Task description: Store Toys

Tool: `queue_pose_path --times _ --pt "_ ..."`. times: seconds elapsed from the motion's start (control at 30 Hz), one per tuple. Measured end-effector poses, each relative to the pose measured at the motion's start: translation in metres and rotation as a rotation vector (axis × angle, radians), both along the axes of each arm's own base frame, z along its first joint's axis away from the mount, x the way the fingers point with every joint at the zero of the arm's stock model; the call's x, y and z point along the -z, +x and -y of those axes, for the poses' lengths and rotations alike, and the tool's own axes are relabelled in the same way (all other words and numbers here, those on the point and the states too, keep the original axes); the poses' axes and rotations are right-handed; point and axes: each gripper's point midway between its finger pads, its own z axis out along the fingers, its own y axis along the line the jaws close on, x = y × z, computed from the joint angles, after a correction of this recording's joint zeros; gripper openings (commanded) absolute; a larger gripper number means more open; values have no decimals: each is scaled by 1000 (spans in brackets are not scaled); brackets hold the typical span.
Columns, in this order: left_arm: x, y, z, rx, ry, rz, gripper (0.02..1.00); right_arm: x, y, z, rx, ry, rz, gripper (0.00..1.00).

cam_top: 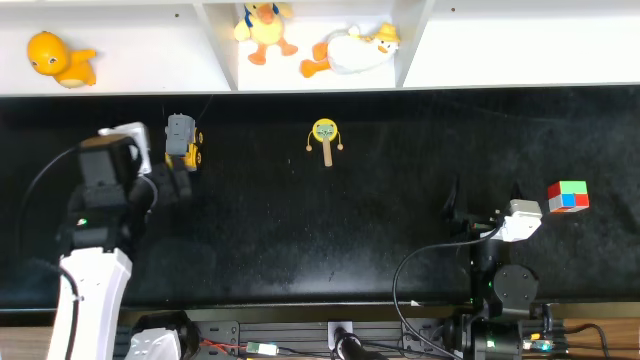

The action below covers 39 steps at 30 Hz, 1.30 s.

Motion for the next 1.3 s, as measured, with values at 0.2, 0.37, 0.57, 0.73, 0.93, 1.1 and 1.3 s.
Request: queue_pose_path --times 0.2,0.37,0.57,0.73,0.93,1.1,1.3 --pt "19 12 6 24 -11 -43 996 0 0 0 0 1 0 996" --pt "29 34 8 37 -24 -16 996 0 0 0 0 1 0 993" --pt "38 52 10 48 -37 9 985 0 0 0 0 0 0 996" --pt "55 63 11 52 -42 -6 943 0 0 0 0 0 0 993" --pt "77 72 11 58 -46 -32 652 0 0 0 -1 1 0 996" --pt "76 80 11 61 -45 -5 446 0 0 0 0 0 0 993" --pt "76 80 11 62 -46 -1 358 0 0 0 0 1 0 996"
